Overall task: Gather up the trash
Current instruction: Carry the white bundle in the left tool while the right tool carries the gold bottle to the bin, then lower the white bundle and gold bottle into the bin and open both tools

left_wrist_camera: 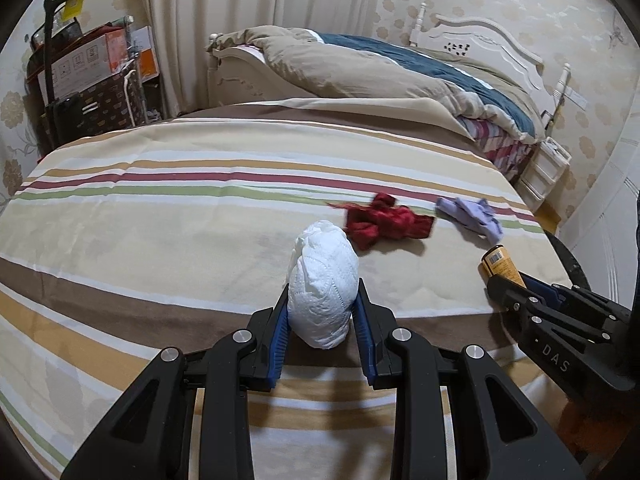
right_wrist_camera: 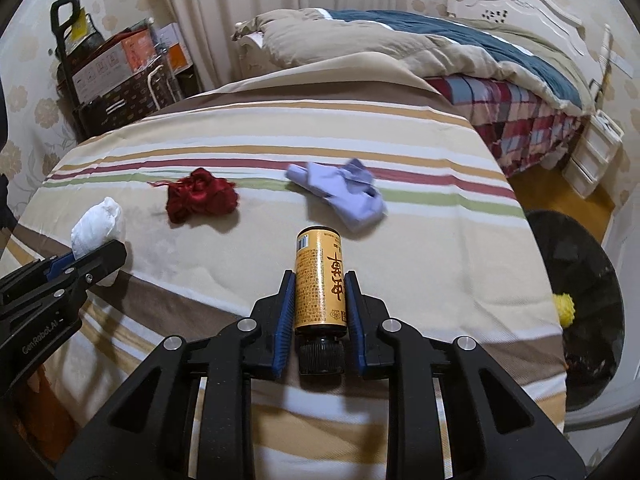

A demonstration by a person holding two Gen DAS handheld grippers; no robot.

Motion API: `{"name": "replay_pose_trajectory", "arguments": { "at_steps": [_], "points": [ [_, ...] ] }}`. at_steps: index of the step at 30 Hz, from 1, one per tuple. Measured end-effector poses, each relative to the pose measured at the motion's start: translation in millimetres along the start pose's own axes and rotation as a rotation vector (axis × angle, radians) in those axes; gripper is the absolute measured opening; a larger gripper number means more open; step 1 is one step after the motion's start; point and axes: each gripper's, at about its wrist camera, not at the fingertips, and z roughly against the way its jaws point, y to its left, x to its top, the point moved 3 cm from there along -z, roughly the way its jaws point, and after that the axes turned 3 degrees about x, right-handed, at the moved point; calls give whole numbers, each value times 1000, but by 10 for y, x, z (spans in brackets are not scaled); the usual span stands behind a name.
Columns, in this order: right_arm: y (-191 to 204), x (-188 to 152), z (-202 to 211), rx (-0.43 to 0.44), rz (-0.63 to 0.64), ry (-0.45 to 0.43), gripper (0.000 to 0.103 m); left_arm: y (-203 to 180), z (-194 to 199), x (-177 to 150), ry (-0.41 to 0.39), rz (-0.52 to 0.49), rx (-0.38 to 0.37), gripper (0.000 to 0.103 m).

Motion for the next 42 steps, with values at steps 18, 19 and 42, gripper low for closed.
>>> {"name": "replay_pose_trajectory", "arguments": {
  "at_steps": [18, 19, 42],
  "points": [
    [-551, -159, 320, -47, -108, -59, 24, -727, 72, -33, -20, -104, -80, 31],
    [-595, -167, 351, -51, -116, -65, 24, -770, 76, -29, -21, -110, -84, 31],
    [-1684, -227, 869, -193, -282, -172, 24, -1918, 169, 128, -81, -272, -216, 31]
  ]
}}
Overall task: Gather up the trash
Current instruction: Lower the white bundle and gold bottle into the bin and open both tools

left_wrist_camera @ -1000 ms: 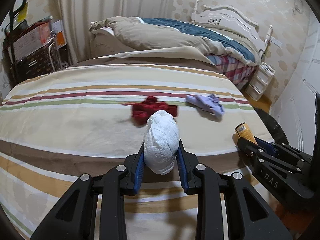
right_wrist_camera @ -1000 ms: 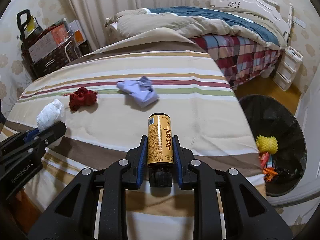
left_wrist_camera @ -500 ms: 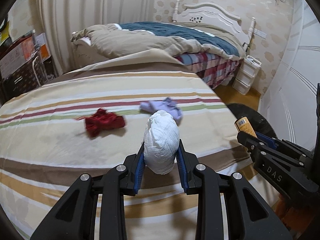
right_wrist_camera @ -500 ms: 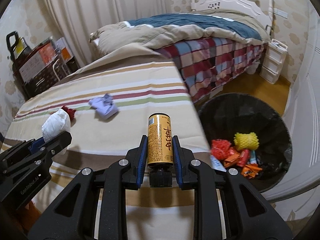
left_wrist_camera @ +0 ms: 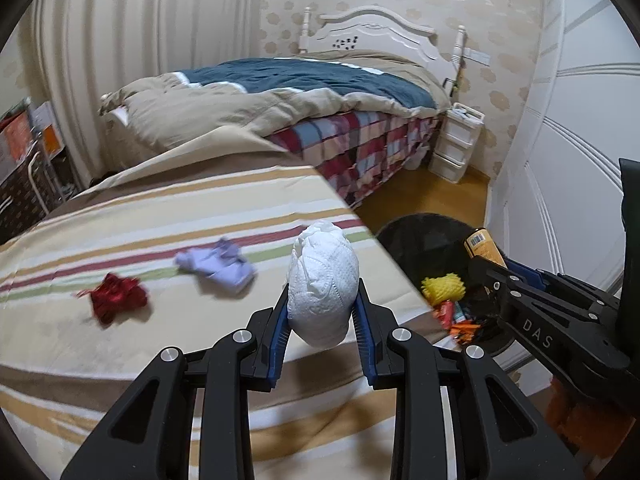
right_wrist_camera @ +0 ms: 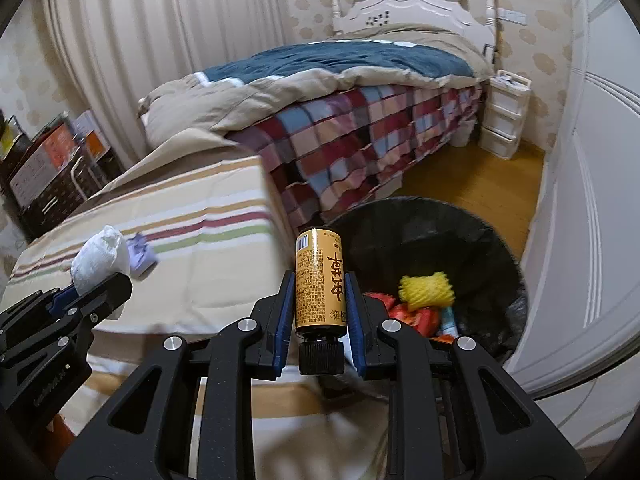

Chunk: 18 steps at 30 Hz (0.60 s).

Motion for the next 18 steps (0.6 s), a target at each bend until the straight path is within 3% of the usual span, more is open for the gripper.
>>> {"name": "replay_pose_trajectory", "arguments": {
  "at_steps": [10, 18],
  "points": [
    [-457, 174, -65, -55, -57, -25, 24, -464, -289, 268, -4, -45, -52, 31],
    [-794, 214, -249, -92, -104, -11, 24, -763, -577, 364, 15, -87, -52, 31]
  ]
}}
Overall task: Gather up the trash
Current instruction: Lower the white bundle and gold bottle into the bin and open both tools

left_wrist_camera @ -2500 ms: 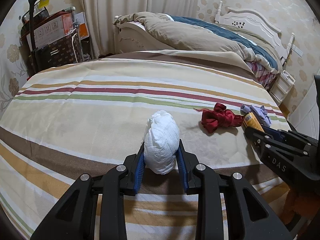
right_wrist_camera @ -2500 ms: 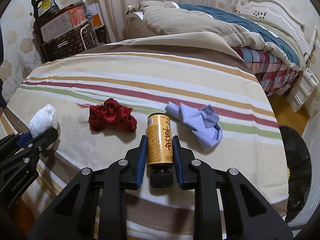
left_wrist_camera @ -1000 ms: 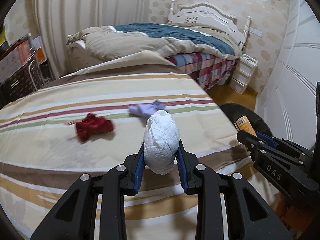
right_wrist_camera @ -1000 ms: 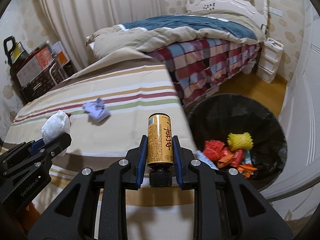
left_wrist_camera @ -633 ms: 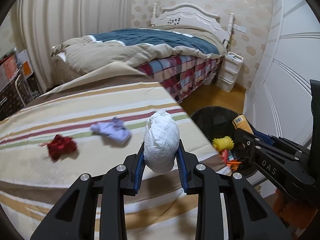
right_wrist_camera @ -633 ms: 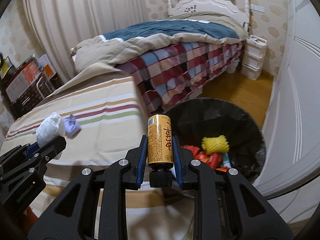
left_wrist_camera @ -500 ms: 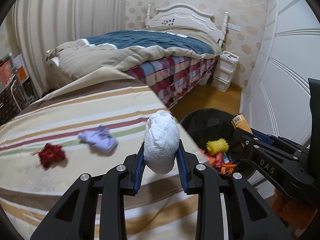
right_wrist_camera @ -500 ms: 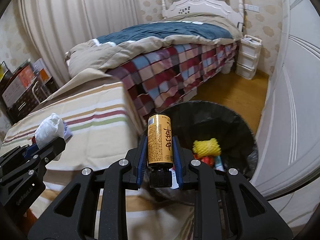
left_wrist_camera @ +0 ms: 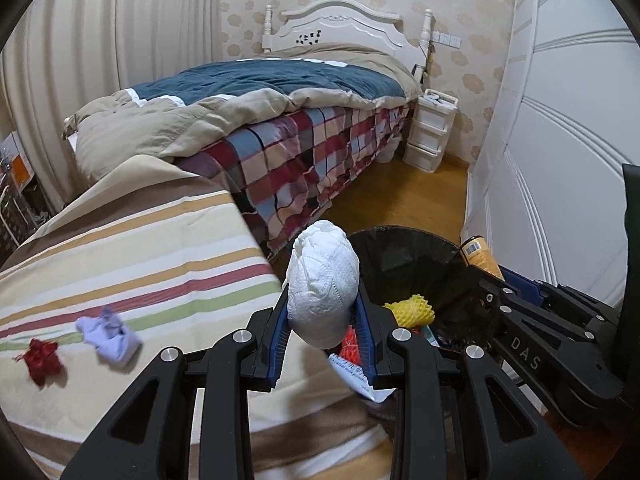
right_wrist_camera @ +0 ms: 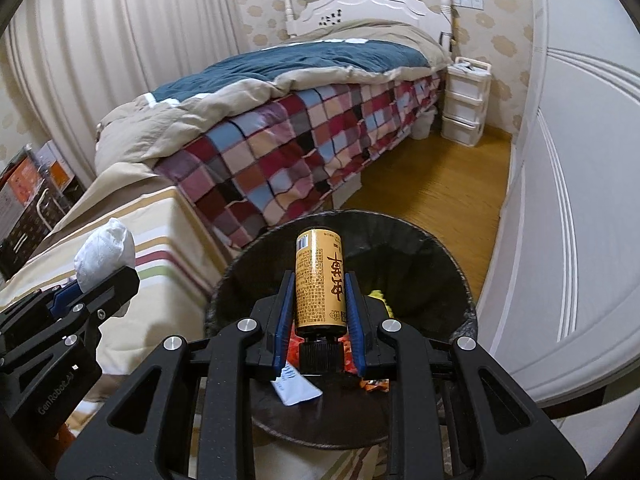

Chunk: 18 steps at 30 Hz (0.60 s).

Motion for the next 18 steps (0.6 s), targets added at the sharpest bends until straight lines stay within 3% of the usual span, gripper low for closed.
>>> {"name": "replay_pose_trajectory", "arguments": {
  "at_steps": [18],
  "points": [
    [-300, -22, -297, -41, -54, 31, 24, -235, -406, -1, 65, -46, 27, 31]
  ]
}}
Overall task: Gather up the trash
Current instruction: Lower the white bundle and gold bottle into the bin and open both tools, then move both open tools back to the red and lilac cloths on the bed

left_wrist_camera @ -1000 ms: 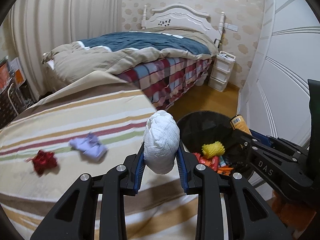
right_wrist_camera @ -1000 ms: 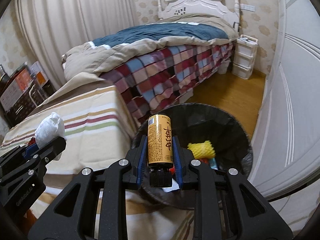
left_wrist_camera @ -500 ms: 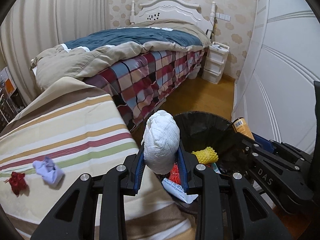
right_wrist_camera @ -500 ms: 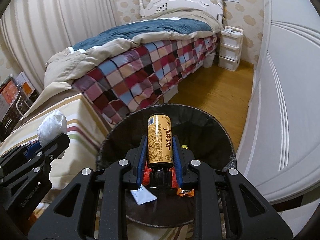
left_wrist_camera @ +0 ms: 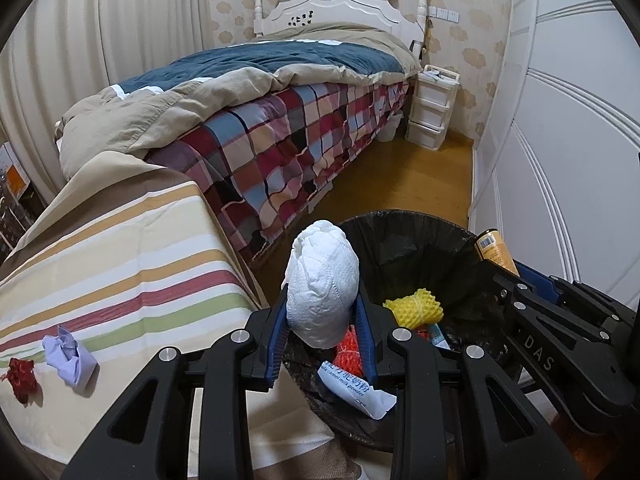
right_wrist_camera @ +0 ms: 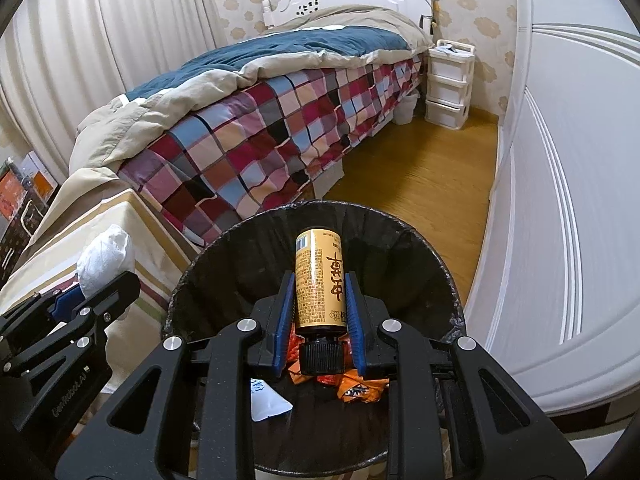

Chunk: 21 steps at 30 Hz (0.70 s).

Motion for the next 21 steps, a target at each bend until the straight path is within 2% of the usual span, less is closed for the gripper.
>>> {"name": "replay_pose_trajectory", "arguments": {
  "at_steps": [3, 4, 6, 10, 12, 16, 21],
  "points": [
    [-17, 6, 3, -8, -3, -8, 26, -12, -2, -7, 4, -4, 3, 34],
    [-23, 5, 9, -14, -4, -11, 29, -14, 2, -10, 4, -6, 4, 39],
    [-39, 3, 28, -22, -8, -18, 42, -10, 12, -9, 0, -4, 8, 49],
    [-53, 9, 75, -42, -4, -30, 46, 34, 62, -19, -12, 10, 18, 66],
    [-52, 5, 104, -50, -3, -36, 55, 58, 82, -20, -18, 17, 24, 71],
    [-25, -7, 159, -60, 2, -47, 61, 129, 154, -46, -31, 28, 43, 76],
    [11, -36, 203, -61, 2, -42, 74, 269, 226, -85, -36, 51, 71, 79]
  ]
}}
